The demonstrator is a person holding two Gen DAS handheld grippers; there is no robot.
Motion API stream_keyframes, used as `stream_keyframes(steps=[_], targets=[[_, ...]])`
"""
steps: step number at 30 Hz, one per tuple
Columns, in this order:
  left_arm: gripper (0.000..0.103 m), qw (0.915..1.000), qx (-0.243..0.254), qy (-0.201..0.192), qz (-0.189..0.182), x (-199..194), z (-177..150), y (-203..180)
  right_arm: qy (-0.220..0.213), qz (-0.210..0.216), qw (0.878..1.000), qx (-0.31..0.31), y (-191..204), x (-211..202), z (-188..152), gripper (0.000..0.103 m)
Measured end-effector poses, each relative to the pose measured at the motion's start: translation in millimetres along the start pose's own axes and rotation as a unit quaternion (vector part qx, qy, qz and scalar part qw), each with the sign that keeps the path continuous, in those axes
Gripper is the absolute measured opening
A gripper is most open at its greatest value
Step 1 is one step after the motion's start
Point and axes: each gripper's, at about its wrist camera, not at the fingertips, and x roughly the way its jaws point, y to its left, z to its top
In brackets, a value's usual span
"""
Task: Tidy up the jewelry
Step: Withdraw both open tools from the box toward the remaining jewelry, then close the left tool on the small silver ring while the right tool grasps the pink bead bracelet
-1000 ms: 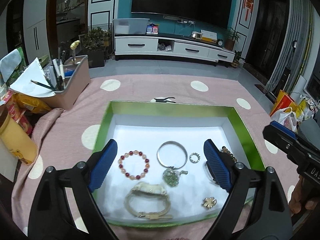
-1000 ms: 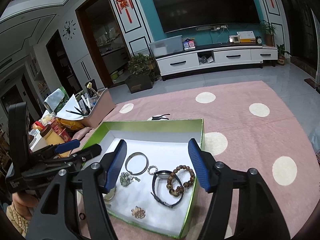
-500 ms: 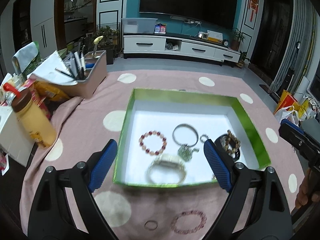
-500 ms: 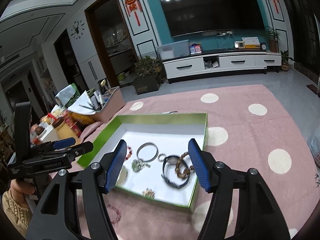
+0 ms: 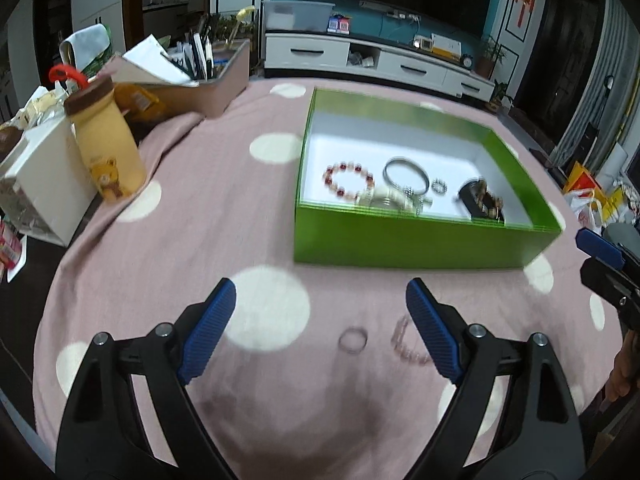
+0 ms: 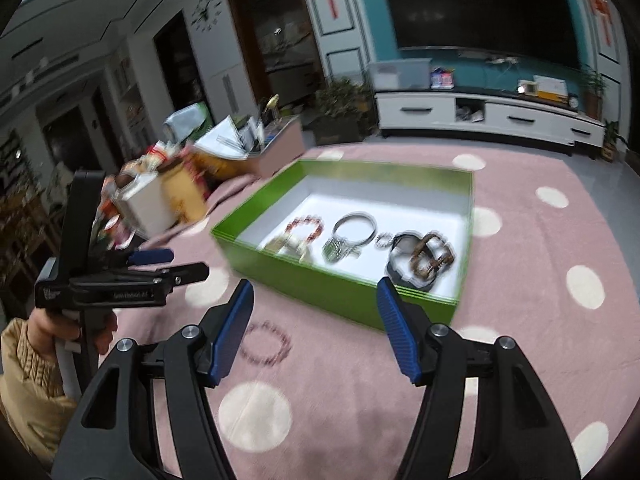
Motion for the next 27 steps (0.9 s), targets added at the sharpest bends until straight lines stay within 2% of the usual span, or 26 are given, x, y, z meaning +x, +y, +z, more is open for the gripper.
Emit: stream_keyframes(steps=[3,8,16,19,23,27], targets=[[0.076,0.9998,0.008,0.016,-0.003,4.9,-11.7,-0.8,0.043,0.002,0.999,-0.008,8.3,18.5,-9.5,0.064],[0.069,0.9992,0.021,0.034,-0.009,11.3,-22.4,-5.8,0.096,-0.027,0.995,-0.021,19.7,49.1,-23.0,0.064],[0.052,0.9977,0.043,0.048,-0.017,22.4,-32.1,-14.4,0.120,-0.038,0.991,-0.036,30.8,73.1,-29.0,0.044],[0.049,0.9973,0.051,0.050,-0.017,27.6,-32.4,-18.4,0.129,-0.041,0.990,-0.044,35.0,84.1,-30.0,0.039],[0.038,0.9968,0.050,0.058,-0.026,35.7,-32.2,-19.5,0.137,-0.049,0.988,-0.056,40.6,94.6,-30.9,0.034],[0.033,0.9961,0.066,0.053,-0.024,37.9,-33.4,-24.7,0.142,-0.052,0.987,-0.058,41.9,101.6,-30.7,0.028]])
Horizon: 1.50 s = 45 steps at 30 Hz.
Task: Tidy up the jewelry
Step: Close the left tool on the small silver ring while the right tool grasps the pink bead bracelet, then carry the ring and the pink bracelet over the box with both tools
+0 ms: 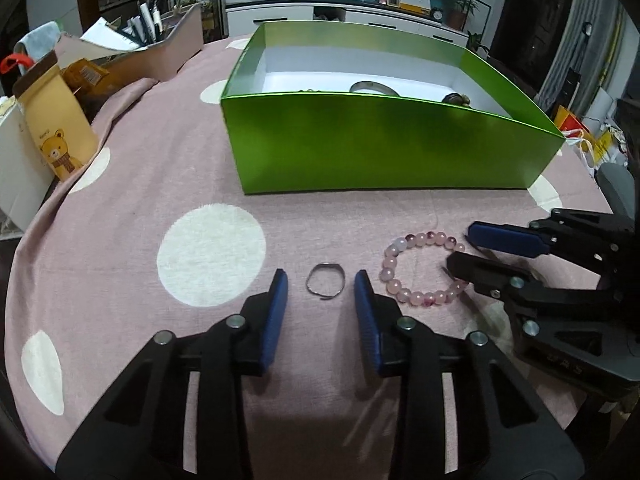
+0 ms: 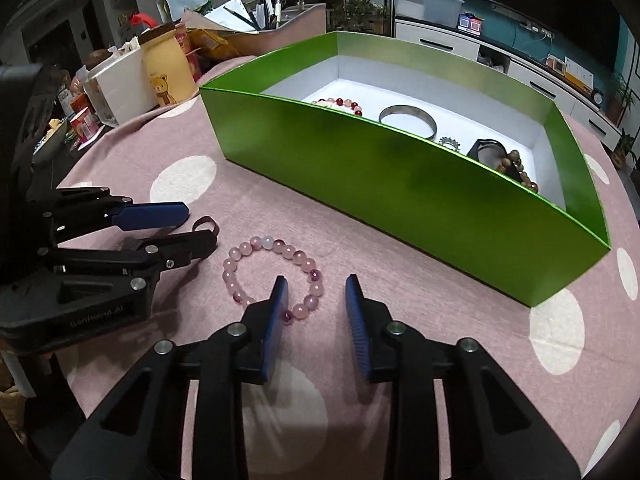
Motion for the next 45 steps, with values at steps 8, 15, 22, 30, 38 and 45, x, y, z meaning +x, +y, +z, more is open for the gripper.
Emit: stream_keyframes(steps=[8,15,22,30,38,45], targets=[[0.019,0.9998,0.015,-0.007,-0.008,0.3,-2.2,-5.1,-0.005,-0.010,1.000,-0.020,5.7,2.0,-0.3,0.007],[0.018,0.9996,0.010,-0.024,-0.012,-9.4,0.1,-6.3,-0.046,-0.008,0.999,-0.014,-1.4,-21.2,1.1,0.007],[0.018,0.9970,-0.001,-0.071,-0.029,-37.7,7.4,-5.1,-0.118,-0.016,0.993,0.002,-13.5,-64.7,6.4,0.007],[0.018,0.9933,-0.004,-0.107,-0.042,-57.8,19.0,-13.1,-0.193,-0.011,0.981,0.025,-30.4,-109.2,12.8,0.007],[0.018,0.9889,-0.002,-0.139,-0.052,-70.6,45.5,-26.7,-0.222,-0.020,0.974,0.038,-42.9,-127.2,23.2,0.007],[0.018,0.9862,0.007,-0.156,-0.053,-68.7,73.9,-37.3,-0.241,-0.032,0.969,0.045,-53.7,-133.7,39.2,0.007]])
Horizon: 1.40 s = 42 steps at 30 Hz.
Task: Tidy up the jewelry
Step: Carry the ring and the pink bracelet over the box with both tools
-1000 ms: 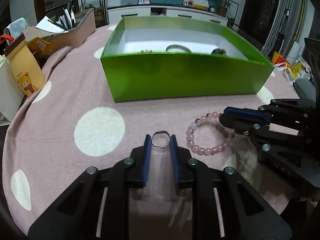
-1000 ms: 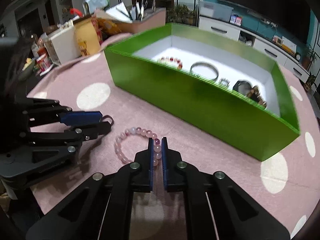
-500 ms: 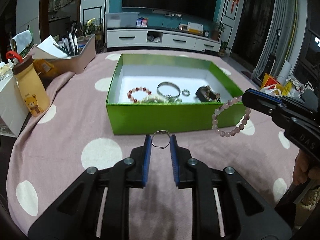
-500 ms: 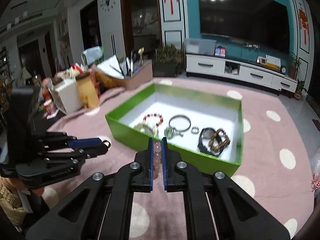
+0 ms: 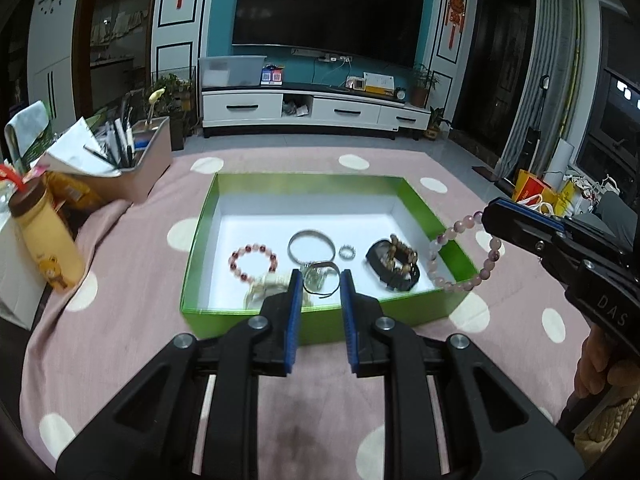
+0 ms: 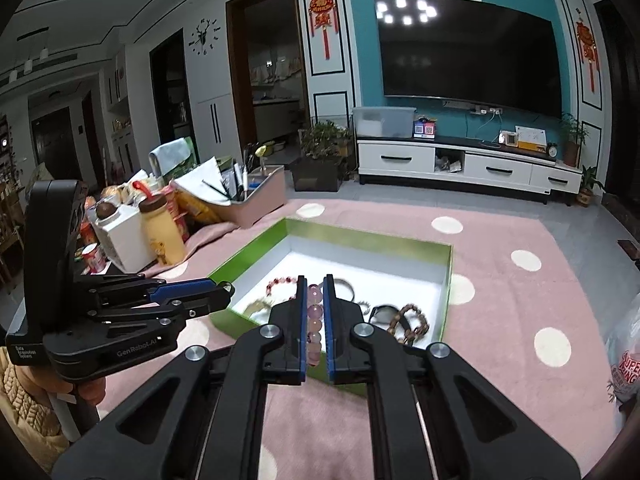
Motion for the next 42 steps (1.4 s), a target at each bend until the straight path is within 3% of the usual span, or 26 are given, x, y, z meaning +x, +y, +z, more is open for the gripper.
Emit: stream_keyframes(steps=[22,42], targets=[[0.018,0.9998,0.001,-0.003,0.017,49.0,46.1,7.0,0.002,-0.043,0.999,0.026,-44.9,36.1,22.6,0.007],[0.018,0.9991,-0.025,0.014,0.031,99.9,59.9,26.8,0.028,-0.062,0.997,0.033,-70.6,89.3,30.2,0.007]])
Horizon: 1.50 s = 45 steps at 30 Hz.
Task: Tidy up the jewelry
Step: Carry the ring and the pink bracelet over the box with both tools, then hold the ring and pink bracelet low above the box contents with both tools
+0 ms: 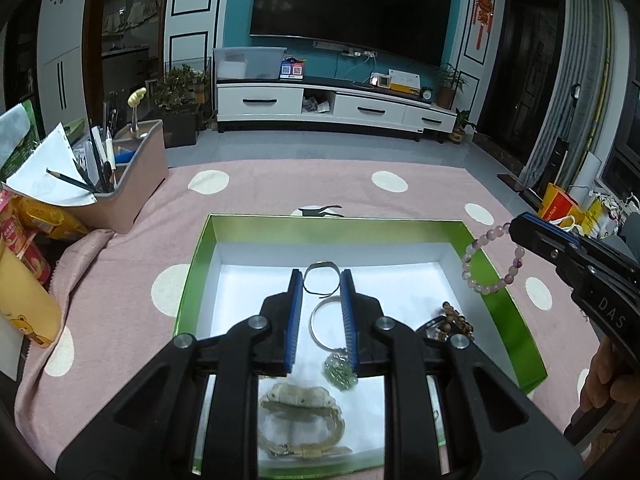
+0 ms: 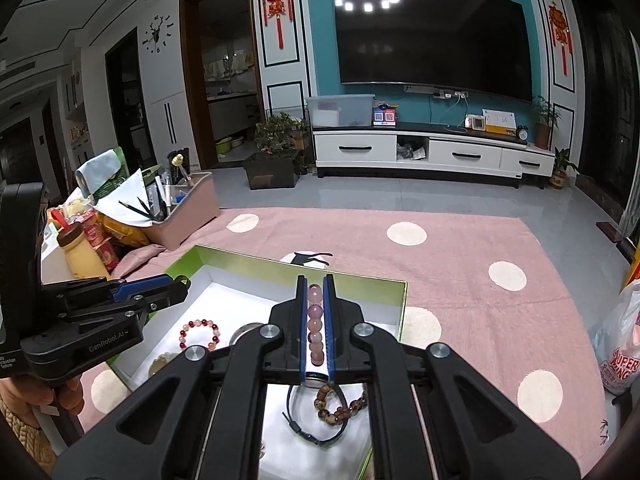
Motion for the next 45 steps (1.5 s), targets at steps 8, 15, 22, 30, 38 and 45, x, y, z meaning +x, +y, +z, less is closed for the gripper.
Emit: stream_keyframes(steps=[8,15,22,30,38,45], targets=[[0.018,0.9999,-0.013,0.011,-0.001,17.5,0.8,4.7,0.014,-0.003,1.000,0.008,-5.4,17.9,-2.4,0.007],[0.019,0.9993,-0.026,0.025,0.004,30.8,0.0,9.2,0.024,-0.006,1.000,0.009,-5.8,24.9,-5.4,0.007],[0.019,0.9989,-0.034,0.029,0.010,36.4,1.8,13.6,0.029,-0.013,0.999,0.011,-6.3,29.7,-7.1,0.007],[0.019,0.9985,-0.041,0.036,0.010,44.0,1.5,14.4,0.040,-0.017,0.999,0.014,-7.3,36.1,-11.5,0.007],[0.019,0.9980,-0.043,0.044,0.013,51.4,2.3,17.2,0.049,-0.018,0.999,0.015,-9.4,40.8,-14.5,0.007],[0.019,0.9979,-0.041,0.048,0.012,56.0,2.8,18.7,0.055,-0.020,0.998,0.012,-8.7,43.3,-15.7,0.007]])
